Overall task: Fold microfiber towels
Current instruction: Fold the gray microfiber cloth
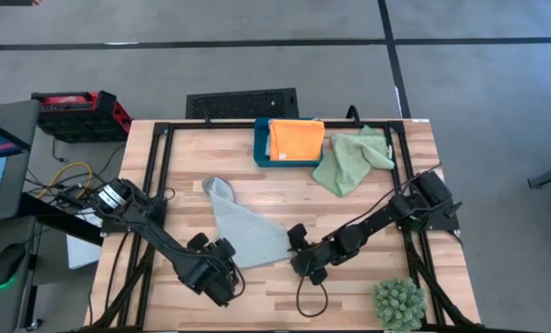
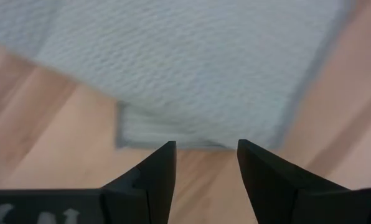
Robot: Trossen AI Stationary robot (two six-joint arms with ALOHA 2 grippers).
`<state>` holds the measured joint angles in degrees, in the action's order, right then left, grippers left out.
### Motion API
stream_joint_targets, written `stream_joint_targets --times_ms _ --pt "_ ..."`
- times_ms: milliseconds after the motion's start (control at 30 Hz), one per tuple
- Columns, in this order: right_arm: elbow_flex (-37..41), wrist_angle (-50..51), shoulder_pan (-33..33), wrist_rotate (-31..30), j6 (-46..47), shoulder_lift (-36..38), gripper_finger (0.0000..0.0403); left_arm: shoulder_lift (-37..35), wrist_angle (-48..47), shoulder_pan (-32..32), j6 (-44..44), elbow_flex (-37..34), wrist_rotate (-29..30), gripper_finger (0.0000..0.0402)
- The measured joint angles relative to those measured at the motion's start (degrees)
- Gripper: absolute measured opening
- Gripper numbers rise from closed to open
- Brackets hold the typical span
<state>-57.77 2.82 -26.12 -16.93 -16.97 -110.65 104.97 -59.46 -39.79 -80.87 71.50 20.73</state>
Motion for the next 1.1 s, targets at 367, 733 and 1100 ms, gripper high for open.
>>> stream_joint_targets --times_ms 367,733,1100 --pt "-0.05 0.93 1.18 0.16 0.03 -0.24 0.0087 -0.09 -2.37 0.75 -3.92 -5.97 -5.70 0.0165" --pt "-0.01 1.82 2.38 1.69 0.42 -0.24 0.0012 -0.11 -2.17 3.79 0.36 -8.76 -7.15 0.0165" --pt "0.01 1.89 2.40 1.89 0.48 -0.24 0.0010 -0.11 0.96 12.66 13.14 -9.16 -15.12 0.0165"
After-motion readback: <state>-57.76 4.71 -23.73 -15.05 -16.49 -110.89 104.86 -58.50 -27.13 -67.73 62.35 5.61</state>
